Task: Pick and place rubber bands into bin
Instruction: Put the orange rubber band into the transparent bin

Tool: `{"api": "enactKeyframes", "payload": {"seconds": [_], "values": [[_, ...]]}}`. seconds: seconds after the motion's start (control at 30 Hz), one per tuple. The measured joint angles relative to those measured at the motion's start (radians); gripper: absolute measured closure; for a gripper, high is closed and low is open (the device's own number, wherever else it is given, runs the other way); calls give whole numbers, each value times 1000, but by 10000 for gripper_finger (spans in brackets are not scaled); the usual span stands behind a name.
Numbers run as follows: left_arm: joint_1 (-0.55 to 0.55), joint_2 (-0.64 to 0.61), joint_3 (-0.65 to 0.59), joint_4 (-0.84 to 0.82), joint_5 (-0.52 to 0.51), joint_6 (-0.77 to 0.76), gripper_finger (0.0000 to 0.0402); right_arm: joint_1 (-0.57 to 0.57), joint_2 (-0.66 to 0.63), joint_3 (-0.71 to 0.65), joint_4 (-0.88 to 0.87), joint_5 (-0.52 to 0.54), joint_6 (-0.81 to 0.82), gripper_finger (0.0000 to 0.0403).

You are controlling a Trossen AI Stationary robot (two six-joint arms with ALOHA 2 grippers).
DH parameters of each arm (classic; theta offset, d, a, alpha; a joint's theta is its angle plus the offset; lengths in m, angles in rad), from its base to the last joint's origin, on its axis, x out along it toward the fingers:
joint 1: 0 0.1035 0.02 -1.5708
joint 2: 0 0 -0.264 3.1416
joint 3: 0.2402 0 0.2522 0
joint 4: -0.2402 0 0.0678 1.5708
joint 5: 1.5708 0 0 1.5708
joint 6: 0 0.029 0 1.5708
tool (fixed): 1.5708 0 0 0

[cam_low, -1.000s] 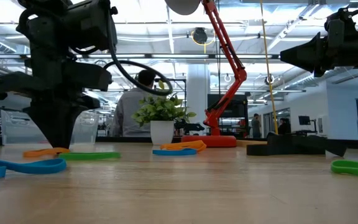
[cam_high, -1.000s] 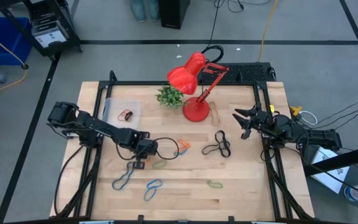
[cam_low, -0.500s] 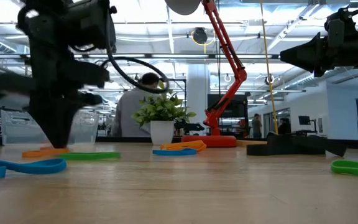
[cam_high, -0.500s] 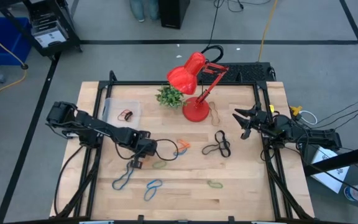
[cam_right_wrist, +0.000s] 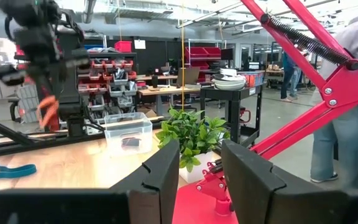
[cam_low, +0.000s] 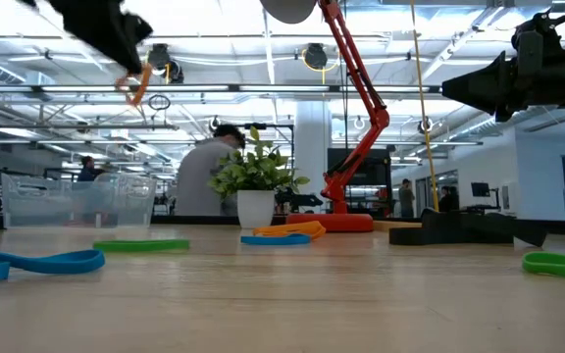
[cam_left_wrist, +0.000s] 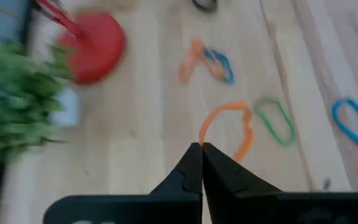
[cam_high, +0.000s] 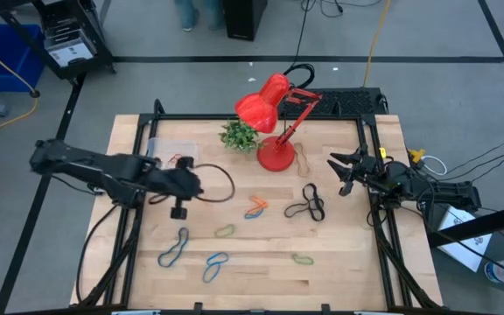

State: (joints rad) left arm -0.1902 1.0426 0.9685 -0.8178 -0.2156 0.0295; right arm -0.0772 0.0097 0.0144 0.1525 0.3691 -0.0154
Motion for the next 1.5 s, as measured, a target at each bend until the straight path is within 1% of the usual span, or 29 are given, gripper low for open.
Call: {"api": "enactKeyframes", "payload": {"seconds": [0.1,0.13,0.2,0.27,0.33,0.4,0.47,0.57,0.67,0.8,1.0,1.1,1.2,1.5], "values": [[1,-65,0,-3,-53,-16,399,0,0,0,0,0,0,289],[1,-79,0,-3,-87,-23,398,0,0,0,0,0,0,289],[1,-101,0,-6,-194,-82,398,0,0,0,0,0,0,289],[6,-114,0,-33,-313,-176,399,0,0,0,0,0,0,289],[29,-116,0,-73,-394,-295,399,0,0,0,0,0,0,289],[59,-115,0,-114,-453,-466,398,0,0,0,1,0,0,289],[96,-113,0,-174,-485,-599,399,0,0,0,1,0,0,289],[157,-109,0,-271,-487,-697,398,0,0,0,1,0,0,289],[215,-101,0,-323,-490,-720,399,0,0,0,1,0,0,289],[282,-91,-14,-333,-484,-720,398,0,0,0,3,0,0,289],[370,-63,-71,-340,-465,-742,398,0,0,0,8,0,0,289],[413,-51,-119,-339,-452,-758,399,0,0,0,7,0,0,289],[454,-45,-171,-324,-409,-771,398,0,0,0,7,0,0,289],[533,-45,-327,-175,-334,-769,398,0,0,0,6,0,0,289]]}}
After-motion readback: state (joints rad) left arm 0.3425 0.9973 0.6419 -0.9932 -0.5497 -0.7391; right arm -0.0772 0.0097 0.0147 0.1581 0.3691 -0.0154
